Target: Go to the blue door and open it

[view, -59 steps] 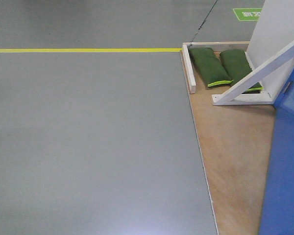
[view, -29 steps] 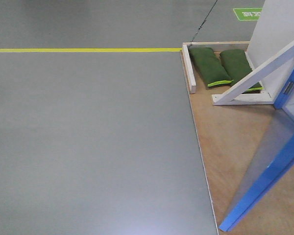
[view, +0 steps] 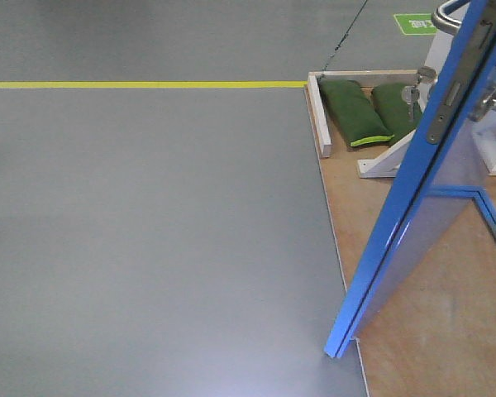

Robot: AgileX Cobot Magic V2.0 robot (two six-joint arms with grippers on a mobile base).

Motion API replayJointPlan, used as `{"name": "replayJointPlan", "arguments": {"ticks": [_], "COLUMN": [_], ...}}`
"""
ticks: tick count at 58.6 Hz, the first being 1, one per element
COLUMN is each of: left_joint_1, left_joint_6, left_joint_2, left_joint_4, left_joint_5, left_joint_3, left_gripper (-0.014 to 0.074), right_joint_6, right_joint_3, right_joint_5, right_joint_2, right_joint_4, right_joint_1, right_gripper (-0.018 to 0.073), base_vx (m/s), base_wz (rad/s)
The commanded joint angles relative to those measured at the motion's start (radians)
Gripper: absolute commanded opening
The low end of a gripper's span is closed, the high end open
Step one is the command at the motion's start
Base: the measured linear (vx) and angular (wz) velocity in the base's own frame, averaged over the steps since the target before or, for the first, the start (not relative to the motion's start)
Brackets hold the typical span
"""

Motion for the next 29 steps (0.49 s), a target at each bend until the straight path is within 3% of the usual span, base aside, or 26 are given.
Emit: {"name": "replayJointPlan", "arguments": {"ticks": [1, 22, 29], "left_joint_1": [-0.002, -0.002, -0.002], "left_joint_6": [-0.007, -0.007, -0.007], "left_joint_2": [-0.014, -0.014, -0.014], "left_joint_4": [-0.003, -0.003, -0.003], "left_joint_5": [-0.085, -0.085, -0.085], "left_joint_3": [-0.027, -0.027, -0.027], "left_gripper": [0.0073, 0.0073, 0.0073], "right_joint_6": [-0.013, -0.013, -0.013], "right_joint_3": [-0.033, -0.033, -0.035], "right_joint_5": [-0.051, -0.06, -0.074], "right_joint_2": [-0.018, 0.082, 0.083], "right_joint_4": [0.04, 0.063, 0.064], "right_joint_1": [0.005, 0.005, 0.04], "right_gripper": [0.0008, 0.0008, 0.0008], "base_vx": [0.0, 0.0, 0.0], "base_wz": [0.0, 0.0, 0.0]}}
